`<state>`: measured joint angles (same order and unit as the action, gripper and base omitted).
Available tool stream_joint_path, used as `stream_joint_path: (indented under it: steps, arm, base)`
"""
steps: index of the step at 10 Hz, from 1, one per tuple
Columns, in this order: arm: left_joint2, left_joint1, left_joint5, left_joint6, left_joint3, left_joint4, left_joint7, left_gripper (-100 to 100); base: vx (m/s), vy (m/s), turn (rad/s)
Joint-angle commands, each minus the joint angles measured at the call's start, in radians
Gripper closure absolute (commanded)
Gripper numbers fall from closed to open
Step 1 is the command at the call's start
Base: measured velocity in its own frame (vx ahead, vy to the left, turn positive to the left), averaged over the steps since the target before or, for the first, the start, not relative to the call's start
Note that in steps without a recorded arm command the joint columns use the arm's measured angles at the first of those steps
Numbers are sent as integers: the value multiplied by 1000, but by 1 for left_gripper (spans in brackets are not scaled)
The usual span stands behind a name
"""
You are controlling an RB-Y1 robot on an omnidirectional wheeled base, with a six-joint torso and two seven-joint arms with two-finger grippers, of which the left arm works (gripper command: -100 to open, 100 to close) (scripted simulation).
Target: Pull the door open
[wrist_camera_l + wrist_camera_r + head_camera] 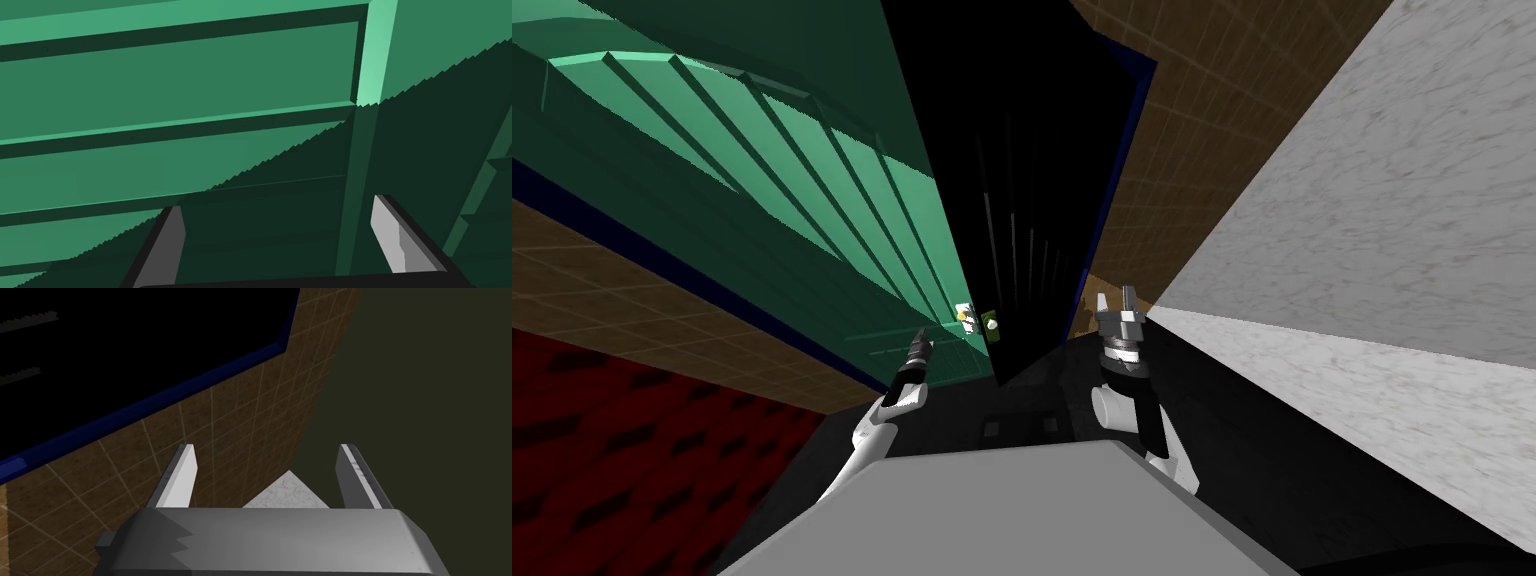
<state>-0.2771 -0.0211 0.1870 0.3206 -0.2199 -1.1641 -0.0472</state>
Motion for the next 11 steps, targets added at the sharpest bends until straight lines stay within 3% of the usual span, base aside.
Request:
stream_joint_path:
  steps: [1,4,5,6,11]
  arm:
    - [6,12,-1,5,5,6,1,-100]
    - [36,44,-7,7,41,-3,2,-100]
    - [32,38,-7,15,33,9,4,-100]
    - [32,38,-7,15,33,9,4,100]
    - [32,38,-7,15,33,9,4,100]
  base:
    - [185,22,-68]
    - [205,-60,-167]
    - [100,-60,-27]
    - [-14,9,30]
    - [-20,12,2]
